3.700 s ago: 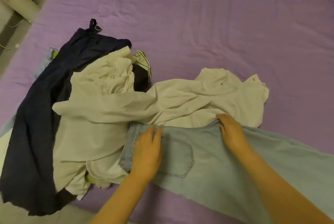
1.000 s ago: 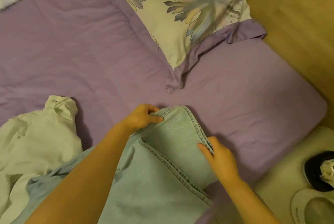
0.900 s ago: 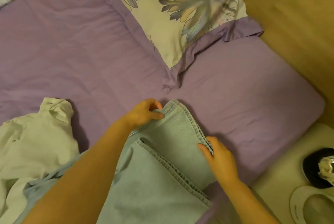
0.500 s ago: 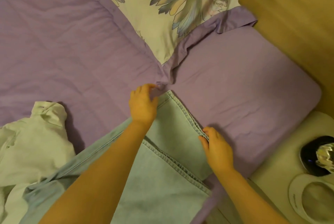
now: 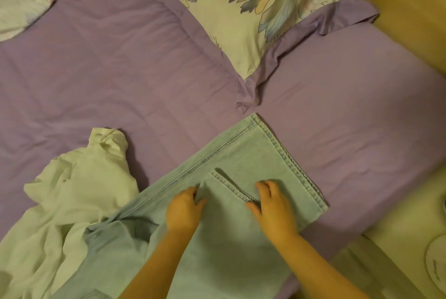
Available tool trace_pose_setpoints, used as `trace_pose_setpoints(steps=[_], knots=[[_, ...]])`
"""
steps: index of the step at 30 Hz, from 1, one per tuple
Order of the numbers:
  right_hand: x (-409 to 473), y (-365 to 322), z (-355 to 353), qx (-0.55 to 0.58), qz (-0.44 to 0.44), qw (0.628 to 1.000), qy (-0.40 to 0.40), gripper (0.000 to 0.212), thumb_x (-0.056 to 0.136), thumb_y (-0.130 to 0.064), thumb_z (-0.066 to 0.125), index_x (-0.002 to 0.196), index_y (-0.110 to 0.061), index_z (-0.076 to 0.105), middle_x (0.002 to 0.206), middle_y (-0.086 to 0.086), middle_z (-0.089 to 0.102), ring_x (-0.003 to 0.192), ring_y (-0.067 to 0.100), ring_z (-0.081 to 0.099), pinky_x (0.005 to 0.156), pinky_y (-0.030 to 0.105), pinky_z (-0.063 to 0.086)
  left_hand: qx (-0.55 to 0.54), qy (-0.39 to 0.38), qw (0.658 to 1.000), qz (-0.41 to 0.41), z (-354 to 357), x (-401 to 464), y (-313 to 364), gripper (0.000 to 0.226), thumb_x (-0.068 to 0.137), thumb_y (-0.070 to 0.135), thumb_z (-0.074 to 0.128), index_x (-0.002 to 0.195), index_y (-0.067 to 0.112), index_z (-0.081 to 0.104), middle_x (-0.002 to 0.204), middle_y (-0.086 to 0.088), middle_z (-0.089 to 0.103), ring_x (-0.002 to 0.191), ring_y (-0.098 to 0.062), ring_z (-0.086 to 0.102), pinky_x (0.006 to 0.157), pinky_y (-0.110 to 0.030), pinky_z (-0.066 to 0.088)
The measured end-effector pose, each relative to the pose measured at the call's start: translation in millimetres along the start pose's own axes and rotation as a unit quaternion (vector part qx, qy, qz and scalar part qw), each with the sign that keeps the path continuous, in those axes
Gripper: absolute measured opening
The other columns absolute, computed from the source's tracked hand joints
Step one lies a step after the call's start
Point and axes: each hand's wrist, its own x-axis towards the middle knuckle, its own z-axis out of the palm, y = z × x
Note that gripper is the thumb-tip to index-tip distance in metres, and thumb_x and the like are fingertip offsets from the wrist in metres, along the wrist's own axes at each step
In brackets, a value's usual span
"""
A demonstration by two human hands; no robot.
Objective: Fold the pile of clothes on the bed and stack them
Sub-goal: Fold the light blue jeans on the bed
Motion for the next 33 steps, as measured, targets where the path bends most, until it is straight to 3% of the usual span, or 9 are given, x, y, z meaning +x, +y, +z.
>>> trace_pose_setpoints(steps=[5, 8, 11, 14, 17, 22, 28, 31, 33], knots=[[0, 6, -4, -0.016, 0.002, 1.000, 0.001, 0.039, 0.093, -0.044, 0.055, 0.120, -0.017, 0.058, 0.110, 0.004, 0.059, 0.099, 0.026, 0.057, 0.083, 0.034, 0.037, -0.093, 0.062, 0.987, 0.112, -14, -7, 29, 0.017, 0.099, 0.029, 0.048, 0.103, 0.018, 0.061, 0.092, 0.001, 0.065, 0.085, -0.022, 0.061, 0.070, -0.033, 0.045], [6, 15, -22, 0.072, 0.016, 0.995, 0.069, 0.027, 0.092, -0.028, 0.061, 0.085, -0.003, 0.060, 0.083, 0.013, 0.055, 0.078, 0.035, 0.054, 0.063, 0.034, 0.030, -0.072, 0.067, 0.977, 0.190, -32, 6, 67, 0.023, 0.100, 0.033, 0.045, 0.106, 0.022, 0.064, 0.093, 0.002, 0.066, 0.085, -0.021, 0.061, 0.068, -0.030, 0.043], [18, 26, -47, 0.127, 0.068, 0.981, 0.131, 0.027, 0.095, -0.030, 0.055, 0.088, -0.004, 0.055, 0.076, 0.016, 0.058, 0.068, 0.037, 0.053, 0.055, 0.038, 0.032, -0.044, 0.086, 0.968, 0.230, -47, 31, 116, 0.027, 0.100, 0.034, 0.044, 0.108, 0.020, 0.065, 0.100, -0.004, 0.068, 0.092, -0.026, 0.060, 0.069, -0.032, 0.041], [37, 36, -68, 0.143, 0.079, 0.980, 0.110, 0.023, 0.095, -0.037, 0.052, 0.099, -0.015, 0.057, 0.074, 0.007, 0.063, 0.070, 0.034, 0.057, 0.055, 0.038, 0.037, -0.027, 0.066, 0.979, 0.192, -54, 56, 145, 0.030, 0.102, 0.033, 0.040, 0.120, 0.021, 0.062, 0.117, -0.006, 0.065, 0.106, -0.030, 0.058, 0.085, -0.037, 0.046], [46, 50, -76, 0.085, 0.080, 0.992, 0.037, 0.029, 0.095, -0.038, 0.053, 0.112, -0.016, 0.058, 0.091, 0.007, 0.068, 0.086, 0.032, 0.062, 0.063, 0.036, 0.042, 0.004, 0.043, 0.989, 0.144, -50, 72, 146, 0.031, 0.102, 0.032, 0.040, 0.124, 0.022, 0.059, 0.121, -0.006, 0.063, 0.112, -0.030, 0.056, 0.096, -0.039, 0.042], [39, 65, -67, -0.018, 0.053, 0.997, 0.051, 0.030, 0.099, -0.036, 0.045, 0.115, -0.012, 0.055, 0.100, 0.007, 0.065, 0.085, 0.030, 0.061, 0.061, 0.035, 0.040, 0.109, 0.068, 0.982, 0.135, -37, 79, 131, 0.030, 0.099, 0.029, 0.045, 0.126, 0.022, 0.058, 0.118, -0.003, 0.064, 0.112, -0.028, 0.051, 0.091, -0.037, 0.034], [47, 57, -64, -0.091, 0.065, 0.991, 0.068, 0.033, 0.100, -0.039, 0.039, 0.117, -0.014, 0.052, 0.108, 0.005, 0.061, 0.086, 0.031, 0.061, 0.062, 0.036, 0.043, 0.082, 0.150, 0.977, 0.125, -30, 87, 124, 0.030, 0.100, 0.027, 0.044, 0.123, 0.023, 0.062, 0.115, -0.003, 0.065, 0.112, -0.029, 0.046, 0.088, -0.036, 0.029], [50, 49, -71, -0.135, 0.062, 0.986, 0.071, 0.029, 0.094, -0.035, 0.056, 0.111, -0.012, 0.055, 0.102, 0.006, 0.061, 0.090, 0.029, 0.060, 0.061, 0.034, 0.041, 0.052, 0.110, 0.985, 0.121, -28, 88, 123, 0.028, 0.099, 0.027, 0.046, 0.123, 0.023, 0.060, 0.119, -0.005, 0.061, 0.114, -0.029, 0.044, 0.091, -0.037, 0.031], [48, 41, -75, -0.175, 0.004, 0.979, 0.101, 0.034, 0.071, -0.019, 0.082, 0.096, -0.007, 0.063, 0.092, 0.010, 0.063, 0.082, 0.031, 0.062, 0.062, 0.036, 0.048, 0.044, 0.112, 0.984, 0.132, -26, 83, 120, 0.036, 0.096, 0.025, 0.051, 0.132, 0.023, 0.052, 0.130, -0.005, 0.053, 0.120, -0.029, 0.041, 0.096, -0.038, 0.031]])
